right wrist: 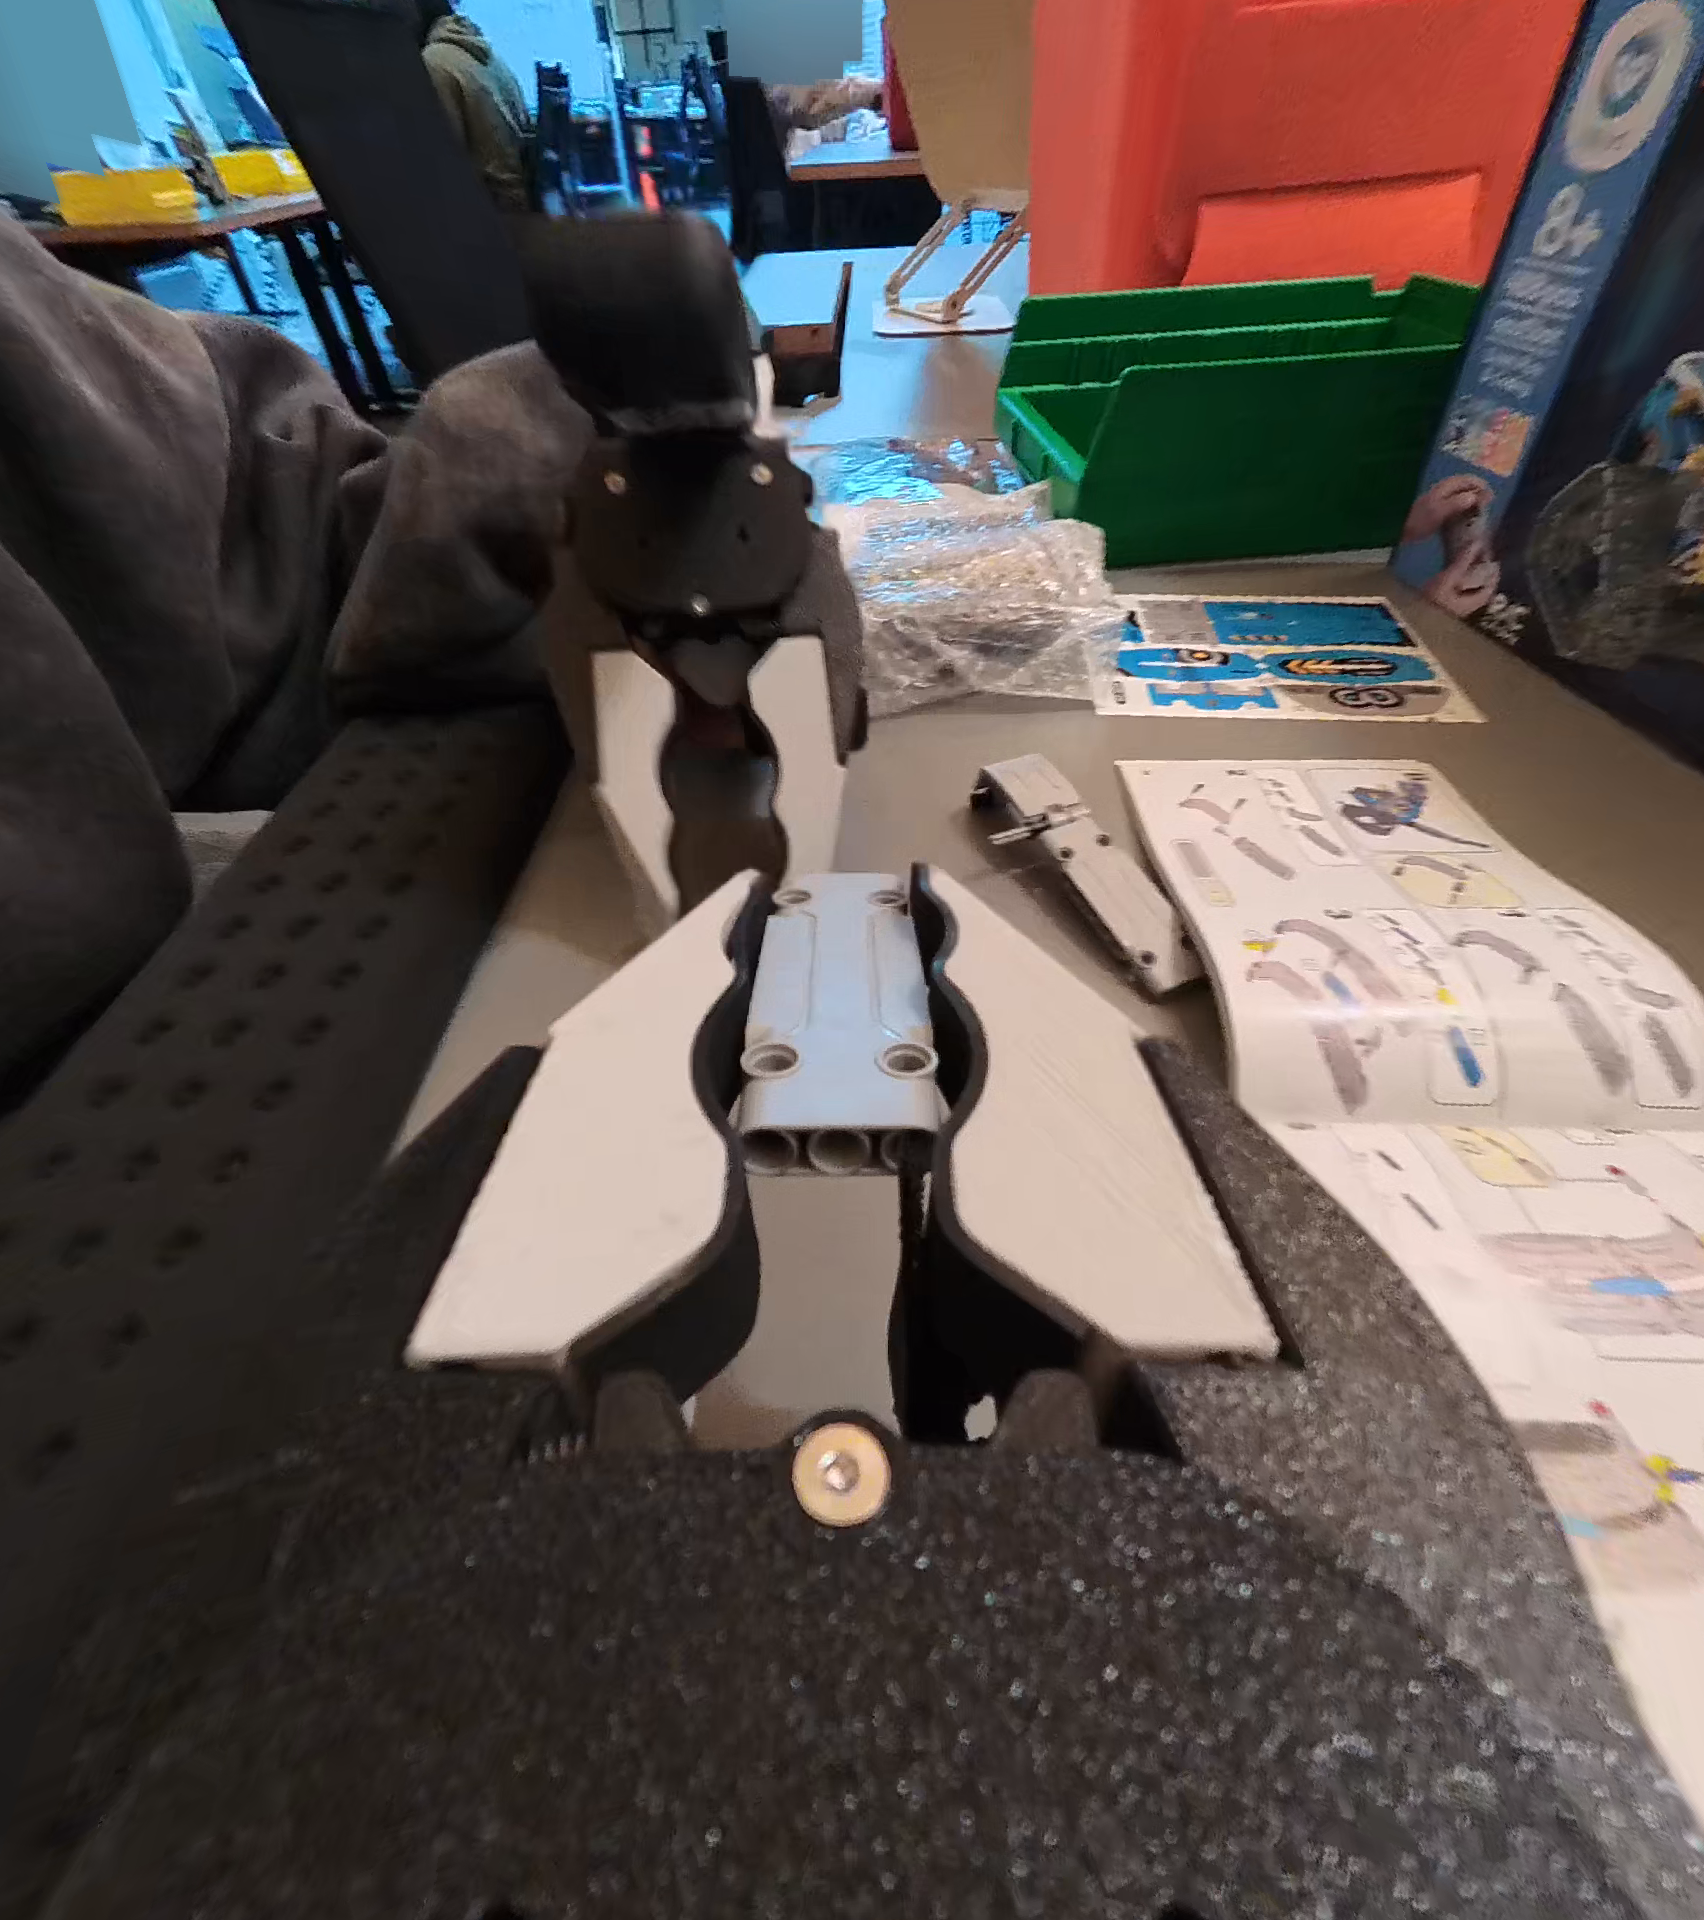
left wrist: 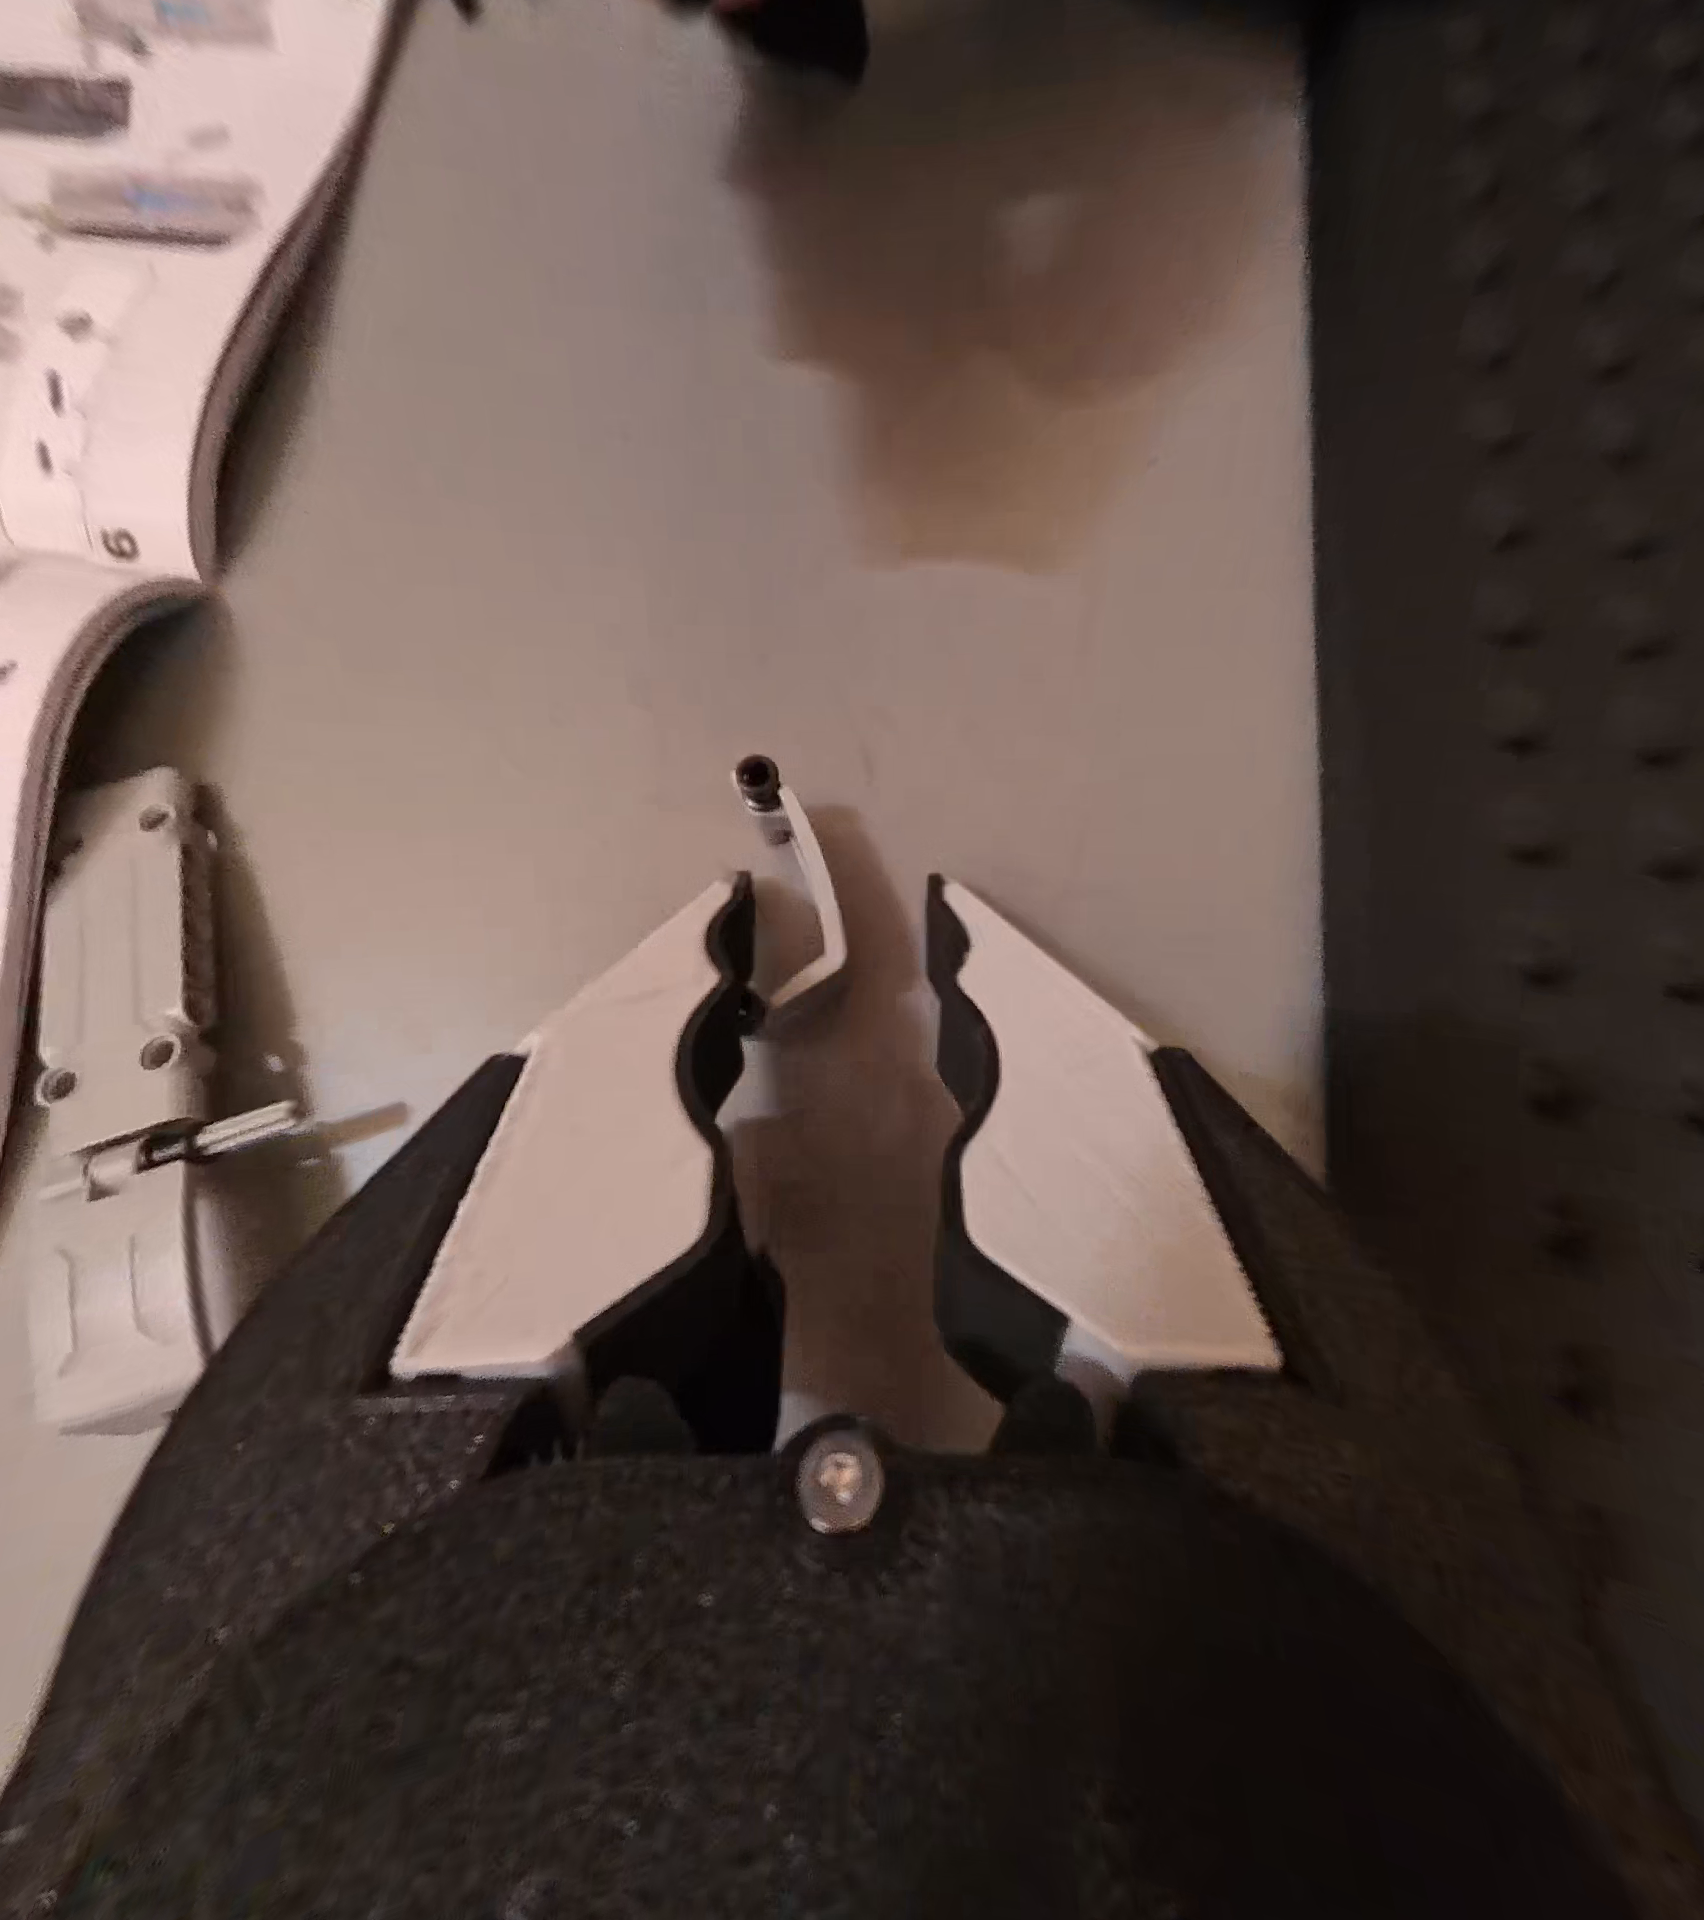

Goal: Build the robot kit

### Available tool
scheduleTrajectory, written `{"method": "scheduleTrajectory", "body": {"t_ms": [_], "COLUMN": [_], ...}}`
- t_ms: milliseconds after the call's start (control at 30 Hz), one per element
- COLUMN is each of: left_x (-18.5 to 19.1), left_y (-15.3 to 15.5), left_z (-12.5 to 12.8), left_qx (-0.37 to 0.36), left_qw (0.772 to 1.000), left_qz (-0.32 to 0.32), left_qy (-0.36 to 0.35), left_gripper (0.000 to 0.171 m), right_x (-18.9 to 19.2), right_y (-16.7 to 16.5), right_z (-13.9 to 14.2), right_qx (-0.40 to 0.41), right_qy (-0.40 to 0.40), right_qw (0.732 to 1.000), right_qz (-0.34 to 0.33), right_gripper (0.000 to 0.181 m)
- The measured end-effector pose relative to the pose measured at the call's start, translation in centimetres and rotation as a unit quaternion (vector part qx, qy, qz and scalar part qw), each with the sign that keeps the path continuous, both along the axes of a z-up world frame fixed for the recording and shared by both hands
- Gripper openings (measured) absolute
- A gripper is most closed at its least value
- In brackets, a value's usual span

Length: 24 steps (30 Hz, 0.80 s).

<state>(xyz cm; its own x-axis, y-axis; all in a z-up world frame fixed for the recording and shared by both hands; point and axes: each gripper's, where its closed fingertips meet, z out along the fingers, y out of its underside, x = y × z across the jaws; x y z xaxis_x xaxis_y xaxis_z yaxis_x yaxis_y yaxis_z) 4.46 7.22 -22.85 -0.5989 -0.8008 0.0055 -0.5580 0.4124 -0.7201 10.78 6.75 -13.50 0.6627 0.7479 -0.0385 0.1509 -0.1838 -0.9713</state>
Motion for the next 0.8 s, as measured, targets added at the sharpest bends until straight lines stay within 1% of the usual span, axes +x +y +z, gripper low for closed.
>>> {"method": "scheduleTrajectory", "body": {"t_ms": [33, 67, 133, 167, 200, 233, 300, 333, 433, 467, 533, 600, 667, 800], "left_x": [0.3, 0.5, 0.7, 0.6, 0.6, 0.3, -0.4, -0.6, -0.6, -0.7, -0.7, -0.7, -0.7, -1.1], "left_y": [0.2, 0.3, 0.3, -0.3, -1.2, -2.0, -2.6, -2.4, -2.2, -2.5, -2.9, -2.7, -2.7, -3.0], "left_z": [-0.2, -0.2, 0.0, 0.7, 2.2, 4.1, 8.2, 9.6, 11.2, 11.5, 11.3, 11.6, 11.5, 11.3], "left_qx": [0.003, 0.002, -0.018, -0.058, -0.125, -0.208, -0.356, -0.406, -0.501, -0.519, -0.524, -0.545, -0.552, -0.551], "left_qw": [1.0, 1.0, 1.0, 0.998, 0.992, 0.978, 0.933, 0.911, 0.862, 0.851, 0.847, 0.833, 0.829, 0.829], "left_qz": [0.004, 0.009, 0.01, 0.002, -0.006, -0.021, -0.053, -0.06, -0.07, -0.08, -0.089, -0.089, -0.088, -0.094], "left_qy": [-0.004, -0.006, 0.0, 0.0, -0.007, -0.011, -0.032, -0.038, -0.03, -0.023, -0.008, 0.001, 0.014, 0.03], "left_gripper": [0.025, 0.004, 0.003, 0.003, 0.002, 0.002, 0.002, 0.001, 0.001, 0.001, 0.001, 0.001, 0.001, 0.001], "right_x": [-0.4, -0.9, -1.3, -1.3, -1.3, -1.4, -1.8, -2.2, -4.1, -4.8, -5.5, -5.6, -5.5, -5.9], "right_y": [-0.2, -0.5, -0.8, -0.8, -1.0, -1.2, -1.8, -2.1, -2.5, -2.3, -1.8, -1.8, -1.7, -2.0], "right_z": [-0.1, -0.3, -1.0, -1.1, -0.8, -0.2, 1.0, 1.6, 3.0, 3.0, 2.6, 3.2, 3.0, 2.6], "right_qx": [-0.012, -0.03, -0.06, -0.053, -0.04, -0.025, 0.008, 0.023, 0.111, 0.13, 0.129, 0.127, 0.119, 0.106], "right_qy": [0.007, 0.014, 0.008, -0.002, -0.005, -0.002, 0.006, 0.011, 0.01, 0.001, -0.009, 0.013, 0.014, 0.019], "right_qw": [1.0, 0.999, 0.997, 0.998, 0.998, 0.999, 0.998, 0.997, 0.989, 0.987, 0.987, 0.986, 0.987, 0.986], "right_qz": [0.01, 0.025, 0.038, 0.038, 0.042, 0.048, 0.063, 0.072, 0.096, 0.096, 0.095, 0.102, 0.108, 0.129], "right_gripper": [0.026, 0.026, 0.026, 0.026, 0.026, 0.026, 0.026, 0.026, 0.026, 0.026, 0.026, 0.025, 0.026, 0.026]}}
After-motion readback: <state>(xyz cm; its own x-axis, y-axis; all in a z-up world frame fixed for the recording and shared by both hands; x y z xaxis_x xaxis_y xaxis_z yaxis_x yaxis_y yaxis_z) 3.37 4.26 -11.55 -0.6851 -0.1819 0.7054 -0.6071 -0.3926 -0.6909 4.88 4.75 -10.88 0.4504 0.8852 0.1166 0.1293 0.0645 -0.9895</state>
